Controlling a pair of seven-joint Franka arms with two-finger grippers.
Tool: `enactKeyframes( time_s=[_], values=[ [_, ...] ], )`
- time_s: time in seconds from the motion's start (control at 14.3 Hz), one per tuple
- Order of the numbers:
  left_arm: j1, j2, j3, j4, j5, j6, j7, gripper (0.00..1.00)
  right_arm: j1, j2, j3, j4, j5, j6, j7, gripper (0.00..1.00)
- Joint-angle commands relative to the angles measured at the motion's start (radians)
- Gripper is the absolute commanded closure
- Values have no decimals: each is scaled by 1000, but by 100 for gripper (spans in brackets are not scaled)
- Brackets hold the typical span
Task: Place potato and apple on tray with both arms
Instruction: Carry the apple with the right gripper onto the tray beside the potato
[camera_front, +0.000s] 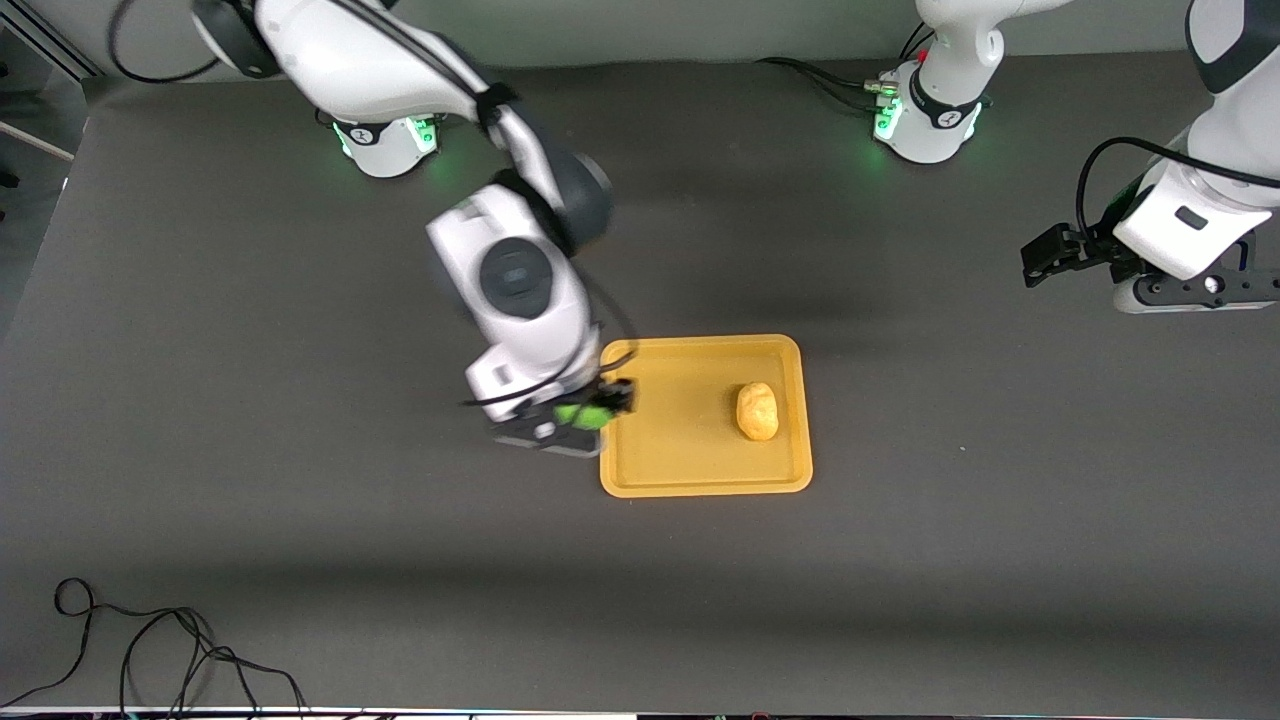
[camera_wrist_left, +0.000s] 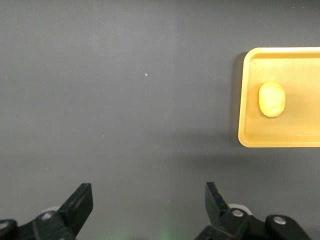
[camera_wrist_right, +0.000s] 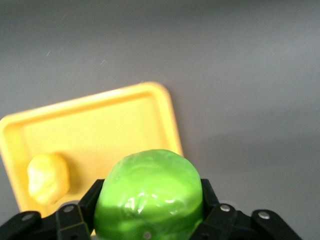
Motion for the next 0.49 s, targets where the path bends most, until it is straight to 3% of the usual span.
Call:
enactKeyframes(
  time_s=[0.0, 0.42],
  values=[
    [10, -33, 22, -30, -16, 14, 20, 0, 66, 101, -13, 119, -5, 6, 41, 54],
    [16, -41, 28, 7, -2, -1, 17, 0, 129, 276, -13, 114, -59, 238, 44, 54]
  ],
)
